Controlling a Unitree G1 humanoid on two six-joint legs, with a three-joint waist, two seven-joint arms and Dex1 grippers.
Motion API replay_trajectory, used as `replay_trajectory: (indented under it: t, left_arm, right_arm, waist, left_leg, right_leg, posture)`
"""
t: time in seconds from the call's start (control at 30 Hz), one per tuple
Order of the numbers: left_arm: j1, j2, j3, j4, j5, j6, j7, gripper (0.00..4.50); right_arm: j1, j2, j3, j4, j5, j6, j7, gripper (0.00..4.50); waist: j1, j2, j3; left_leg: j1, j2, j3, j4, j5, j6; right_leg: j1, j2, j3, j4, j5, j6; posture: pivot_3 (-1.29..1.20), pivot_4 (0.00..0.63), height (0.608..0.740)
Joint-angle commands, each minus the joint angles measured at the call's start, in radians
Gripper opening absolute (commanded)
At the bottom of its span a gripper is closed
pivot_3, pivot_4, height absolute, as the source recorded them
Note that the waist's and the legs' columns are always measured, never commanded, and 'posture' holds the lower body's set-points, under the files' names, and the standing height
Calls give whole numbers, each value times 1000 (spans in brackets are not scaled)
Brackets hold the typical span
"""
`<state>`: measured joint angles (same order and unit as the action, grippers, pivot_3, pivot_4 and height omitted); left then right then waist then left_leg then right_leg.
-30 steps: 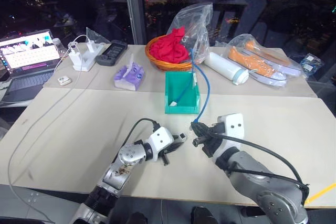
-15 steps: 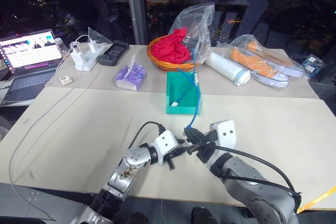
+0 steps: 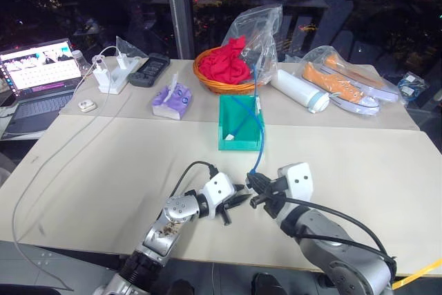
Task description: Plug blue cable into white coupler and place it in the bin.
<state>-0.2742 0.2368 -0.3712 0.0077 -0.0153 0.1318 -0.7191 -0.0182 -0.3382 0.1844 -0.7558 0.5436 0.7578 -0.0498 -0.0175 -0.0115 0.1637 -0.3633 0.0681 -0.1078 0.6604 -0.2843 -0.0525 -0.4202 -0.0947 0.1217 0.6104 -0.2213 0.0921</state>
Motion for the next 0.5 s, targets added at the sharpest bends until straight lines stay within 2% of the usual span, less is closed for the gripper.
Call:
replay_trajectory:
  t: [0.03,0.5]
  left_arm:
    - [27,-1,-35,19,12,22,-8,593]
    - [29,4,-32,12,12,26,-6,593]
  right_arm:
    - [10,2,-18,-40,-16,-2,24,0]
    - [21,21,-5,-21,-57,16,64,0]
  waist:
    - [0,0,0]
    - [0,0,0]
  left_leg:
    - [0,0,0,0,0,0]
    - [0,0,0,0,0,0]
  right_leg:
    - [0,0,0,0,0,0]
    - [0,0,0,0,0,0]
  posture:
    - [0,150,722]
    - [0,150,722]
